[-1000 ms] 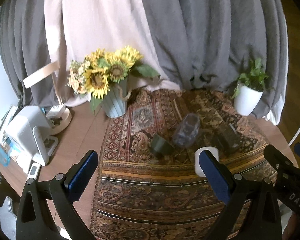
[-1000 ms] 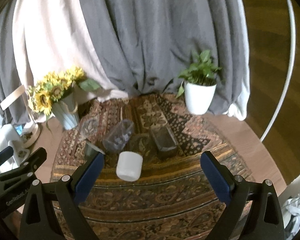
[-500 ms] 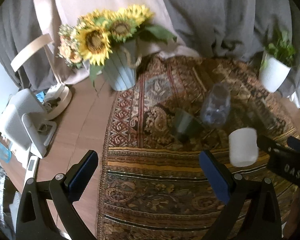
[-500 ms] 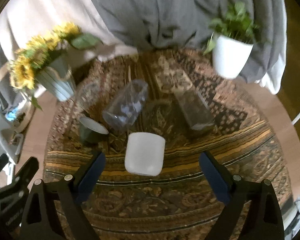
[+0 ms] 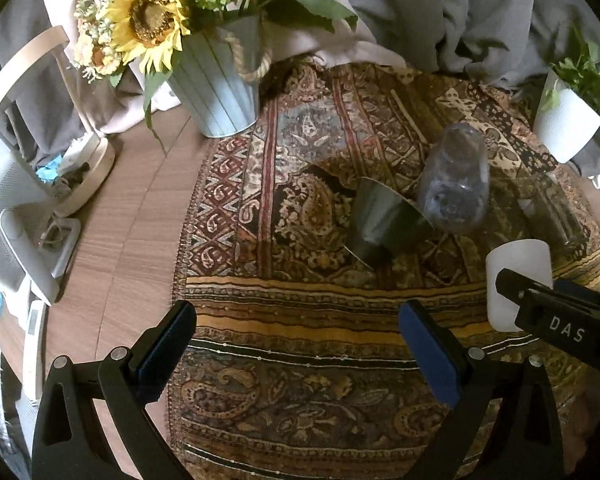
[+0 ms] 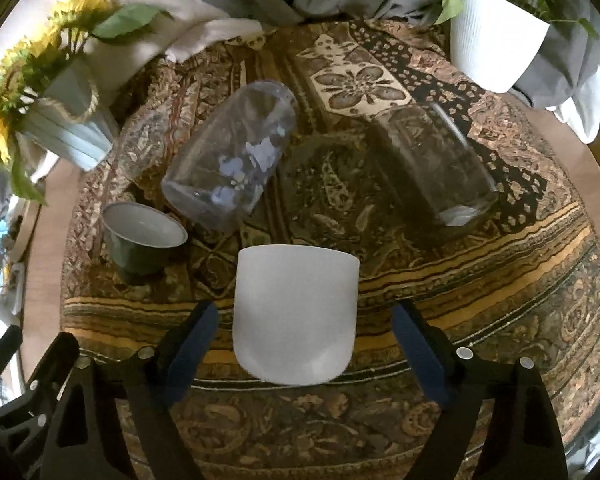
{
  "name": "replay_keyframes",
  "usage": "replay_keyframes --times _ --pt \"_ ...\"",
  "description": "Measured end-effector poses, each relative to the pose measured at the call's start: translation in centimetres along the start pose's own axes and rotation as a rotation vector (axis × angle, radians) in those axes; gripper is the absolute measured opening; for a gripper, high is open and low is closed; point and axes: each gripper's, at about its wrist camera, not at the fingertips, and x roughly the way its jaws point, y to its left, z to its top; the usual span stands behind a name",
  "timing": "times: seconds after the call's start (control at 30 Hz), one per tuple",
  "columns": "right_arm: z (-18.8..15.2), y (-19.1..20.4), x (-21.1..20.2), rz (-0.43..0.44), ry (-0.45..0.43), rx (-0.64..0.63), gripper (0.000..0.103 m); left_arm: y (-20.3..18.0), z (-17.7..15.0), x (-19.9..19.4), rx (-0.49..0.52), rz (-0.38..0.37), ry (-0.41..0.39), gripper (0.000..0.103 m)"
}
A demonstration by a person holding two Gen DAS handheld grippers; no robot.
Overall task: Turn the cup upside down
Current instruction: 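Move the right gripper to the white cup and close around it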
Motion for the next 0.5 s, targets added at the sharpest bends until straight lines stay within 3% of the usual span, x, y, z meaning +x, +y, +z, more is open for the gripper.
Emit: replay_keyframes --times 0.3,0.43,0.5 --pt "-0.2 0.0 1.6 0.036 0.026 -0.013 0.069 -0.2 -0.5 0.7 -0.039 0.015 0.028 0.103" --pt "-0.3 0.3 1.5 0.035 0.017 -0.045 0.068 -0.5 -0.9 0.3 -0.038 0.036 0.022 0.103" --pt "-0.5 0.4 0.9 0.048 0.014 -0.065 0.068 -0.5 -1.1 -0.1 -0.088 0.060 0.019 0.103"
